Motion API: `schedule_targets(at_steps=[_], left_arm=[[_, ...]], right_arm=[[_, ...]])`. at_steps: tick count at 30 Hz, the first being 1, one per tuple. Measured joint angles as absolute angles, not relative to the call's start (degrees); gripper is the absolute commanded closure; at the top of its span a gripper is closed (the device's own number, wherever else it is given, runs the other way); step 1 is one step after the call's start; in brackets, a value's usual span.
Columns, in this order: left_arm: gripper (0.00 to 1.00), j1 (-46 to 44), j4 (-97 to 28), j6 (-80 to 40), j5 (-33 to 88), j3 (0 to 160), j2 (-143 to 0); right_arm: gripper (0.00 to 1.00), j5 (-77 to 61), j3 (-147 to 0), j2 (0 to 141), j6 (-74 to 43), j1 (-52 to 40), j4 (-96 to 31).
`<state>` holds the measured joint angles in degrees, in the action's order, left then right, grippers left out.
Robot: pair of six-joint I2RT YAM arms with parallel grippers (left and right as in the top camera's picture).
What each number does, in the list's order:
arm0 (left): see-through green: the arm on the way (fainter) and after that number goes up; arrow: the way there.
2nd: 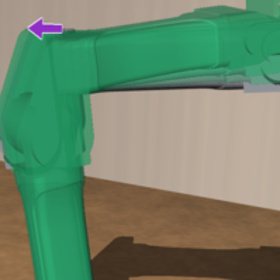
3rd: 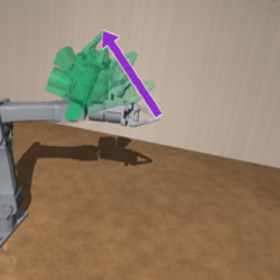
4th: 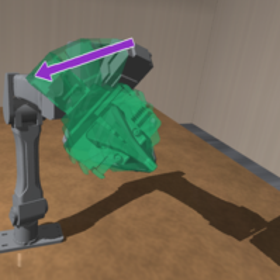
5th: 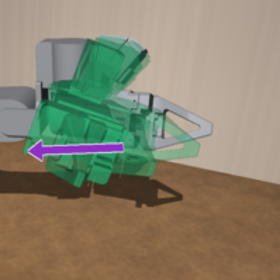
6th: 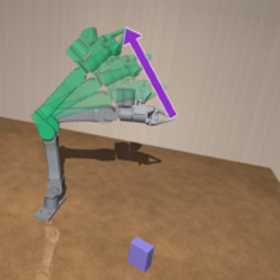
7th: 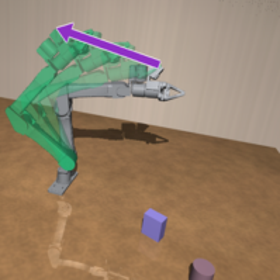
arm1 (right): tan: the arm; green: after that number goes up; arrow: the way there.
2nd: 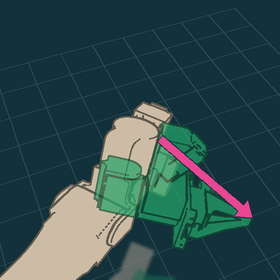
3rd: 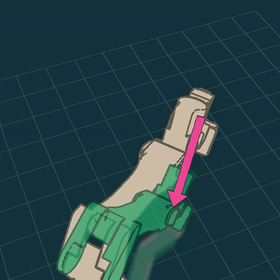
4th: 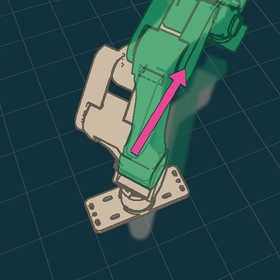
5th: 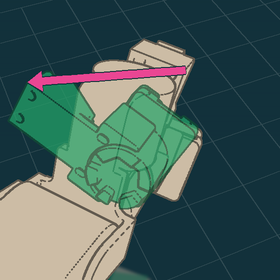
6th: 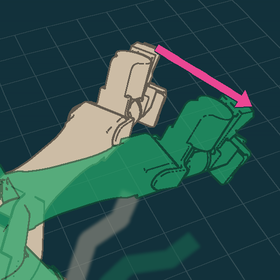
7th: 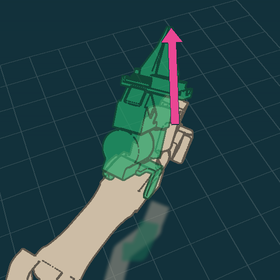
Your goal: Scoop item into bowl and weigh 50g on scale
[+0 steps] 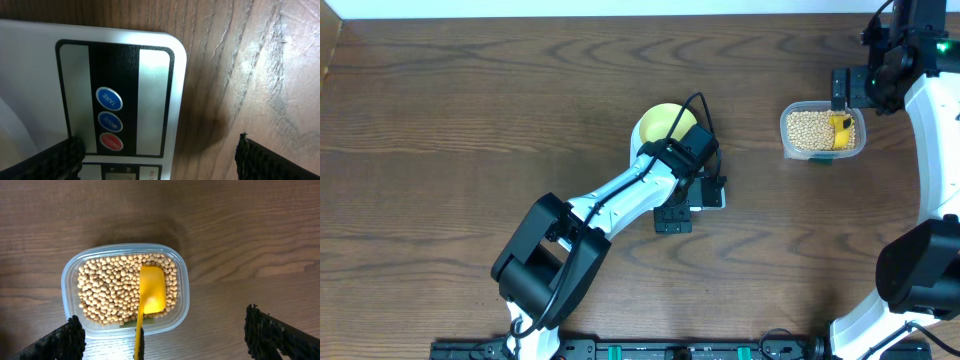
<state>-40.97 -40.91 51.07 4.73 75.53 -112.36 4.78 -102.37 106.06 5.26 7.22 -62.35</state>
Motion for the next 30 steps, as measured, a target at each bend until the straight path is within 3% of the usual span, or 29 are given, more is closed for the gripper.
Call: schedule_targets(at_steps=[30], left_arm=[[0.02, -41.85, -46.04, 52.62, 6.02, 76.53, -112.77]], right_arm=[[0.01, 4.78, -102.37, 106.06, 5.28, 7.22, -62.35]])
